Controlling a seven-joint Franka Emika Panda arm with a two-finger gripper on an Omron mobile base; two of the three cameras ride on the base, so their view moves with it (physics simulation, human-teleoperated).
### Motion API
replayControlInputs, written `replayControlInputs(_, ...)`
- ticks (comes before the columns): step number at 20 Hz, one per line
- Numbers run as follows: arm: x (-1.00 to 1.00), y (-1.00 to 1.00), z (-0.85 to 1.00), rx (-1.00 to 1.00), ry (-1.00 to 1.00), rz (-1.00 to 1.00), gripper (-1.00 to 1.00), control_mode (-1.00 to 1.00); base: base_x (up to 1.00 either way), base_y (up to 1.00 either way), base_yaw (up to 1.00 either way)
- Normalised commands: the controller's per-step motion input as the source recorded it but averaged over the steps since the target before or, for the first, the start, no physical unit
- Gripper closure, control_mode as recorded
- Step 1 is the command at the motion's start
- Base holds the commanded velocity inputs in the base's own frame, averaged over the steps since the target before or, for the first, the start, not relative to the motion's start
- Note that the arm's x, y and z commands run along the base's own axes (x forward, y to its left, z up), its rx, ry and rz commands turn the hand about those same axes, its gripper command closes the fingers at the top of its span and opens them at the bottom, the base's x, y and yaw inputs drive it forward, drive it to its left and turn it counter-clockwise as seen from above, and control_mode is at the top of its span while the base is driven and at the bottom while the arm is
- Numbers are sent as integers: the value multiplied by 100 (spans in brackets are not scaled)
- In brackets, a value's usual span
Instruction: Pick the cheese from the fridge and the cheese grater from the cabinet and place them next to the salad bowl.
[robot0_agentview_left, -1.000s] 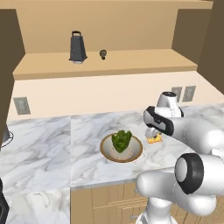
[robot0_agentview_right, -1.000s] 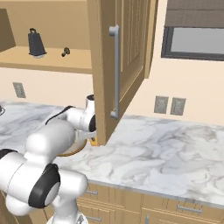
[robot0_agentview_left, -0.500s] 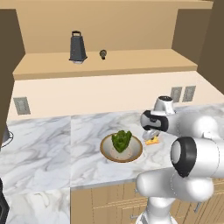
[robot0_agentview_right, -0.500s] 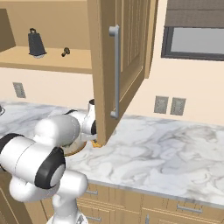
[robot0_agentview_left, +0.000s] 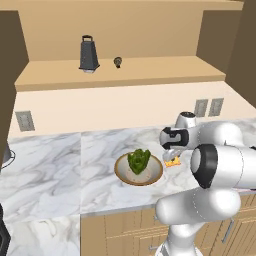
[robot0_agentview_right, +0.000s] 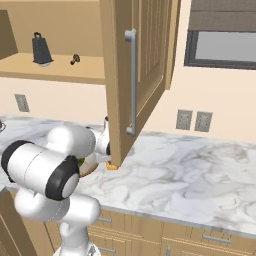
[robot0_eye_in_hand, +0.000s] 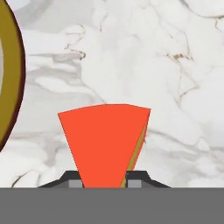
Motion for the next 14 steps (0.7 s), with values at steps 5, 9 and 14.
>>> replayControlInputs(5, 3, -2, -21, 0, 0, 0, 100, -100, 0, 0, 0)
replayControlInputs(9, -3, 0, -13, 0, 0, 1, -100, -100, 0, 0, 0)
replayControlInputs(14, -14, 0, 0, 0, -2, 3, -100, -100, 0, 0, 0)
